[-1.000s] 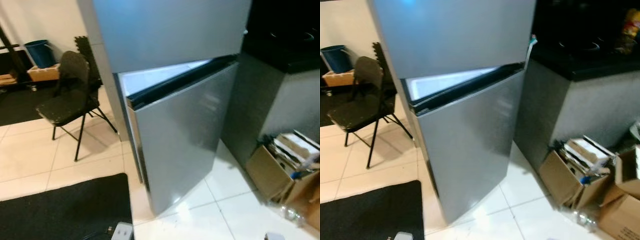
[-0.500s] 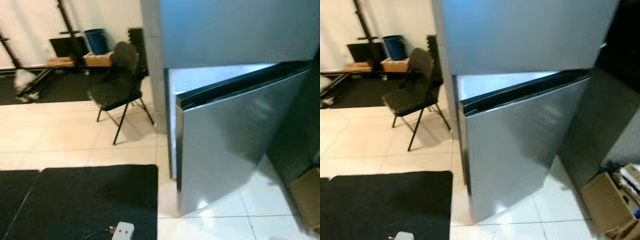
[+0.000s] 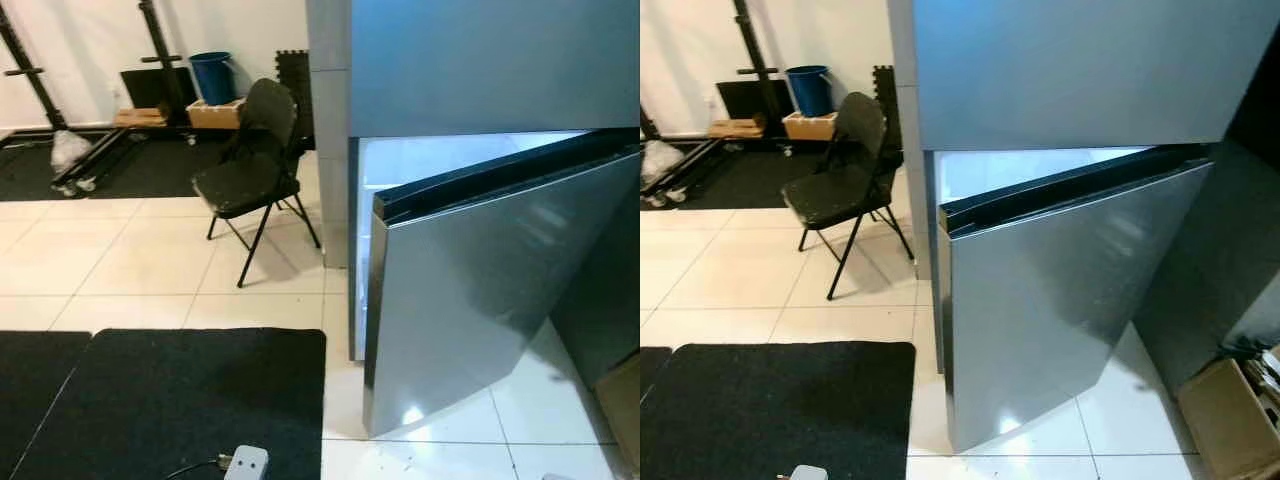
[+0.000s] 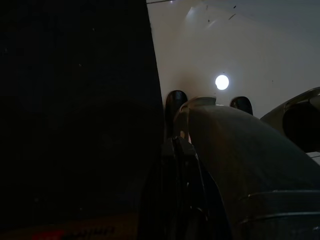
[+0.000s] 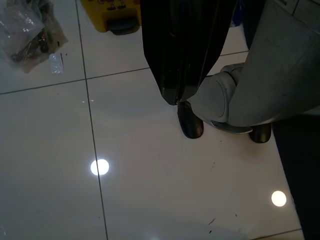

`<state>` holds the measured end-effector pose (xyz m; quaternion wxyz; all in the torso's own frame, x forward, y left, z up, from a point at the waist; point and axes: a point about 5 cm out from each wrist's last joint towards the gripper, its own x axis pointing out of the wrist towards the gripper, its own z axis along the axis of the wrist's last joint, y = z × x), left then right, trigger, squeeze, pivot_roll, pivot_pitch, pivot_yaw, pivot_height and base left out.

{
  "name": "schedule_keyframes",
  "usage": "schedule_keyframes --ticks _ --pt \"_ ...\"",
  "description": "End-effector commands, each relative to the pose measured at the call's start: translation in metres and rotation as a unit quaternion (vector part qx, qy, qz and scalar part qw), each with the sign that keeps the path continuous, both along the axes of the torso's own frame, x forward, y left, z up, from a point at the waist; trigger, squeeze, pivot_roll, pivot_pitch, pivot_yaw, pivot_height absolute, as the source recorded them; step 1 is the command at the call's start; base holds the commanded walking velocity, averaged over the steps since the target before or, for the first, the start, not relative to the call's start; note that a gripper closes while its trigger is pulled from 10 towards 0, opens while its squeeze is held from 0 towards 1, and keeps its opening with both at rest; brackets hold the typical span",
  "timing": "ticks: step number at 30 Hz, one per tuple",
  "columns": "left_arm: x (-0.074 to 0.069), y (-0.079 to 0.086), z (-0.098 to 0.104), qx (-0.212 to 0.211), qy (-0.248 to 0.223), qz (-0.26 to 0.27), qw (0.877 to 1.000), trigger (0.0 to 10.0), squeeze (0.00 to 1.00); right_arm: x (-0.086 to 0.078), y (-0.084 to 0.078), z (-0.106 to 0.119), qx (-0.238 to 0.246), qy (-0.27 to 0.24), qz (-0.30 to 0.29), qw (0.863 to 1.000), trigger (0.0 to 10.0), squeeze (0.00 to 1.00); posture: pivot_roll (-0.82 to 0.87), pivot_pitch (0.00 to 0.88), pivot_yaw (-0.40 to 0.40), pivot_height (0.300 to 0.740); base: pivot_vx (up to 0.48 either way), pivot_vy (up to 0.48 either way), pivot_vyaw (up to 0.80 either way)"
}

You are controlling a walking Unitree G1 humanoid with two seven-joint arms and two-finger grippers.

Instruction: Restocking fridge

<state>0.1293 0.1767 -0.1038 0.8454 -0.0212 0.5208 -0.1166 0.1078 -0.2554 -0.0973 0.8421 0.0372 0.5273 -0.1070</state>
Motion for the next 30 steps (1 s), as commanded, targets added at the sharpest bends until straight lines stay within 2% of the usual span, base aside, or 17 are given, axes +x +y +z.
schedule_keyframes --ticks 1,13,30 --pt "-0.0020 0.0021 -0.0007 0.006 0.005 -0.001 1.000 10.0 0.00 -0.0004 0.0012 -0.0005 -0.001 0.002 0.002 1.000 10.0 0.00 -0.02 0.000 0.004 0.740 0.000 0.000 0.00" --pt "-0.0025 0.0000 -0.0010 0.011 0.004 -0.020 1.000 10.0 0.00 -0.0035 0.0029 -0.0018 0.000 0.005 0.001 1.000 10.0 0.00 -0.02 0.000 0.004 0.740 0.000 0.000 0.00" --pt "-0.0024 -0.0004 -0.0008 0.010 0.002 -0.026 1.000 10.0 0.00 -0.0014 0.0049 -0.0017 0.003 -0.002 0.001 1.000 10.0 0.00 -0.02 0.000 0.004 0.740 0.298 0.000 0.00"
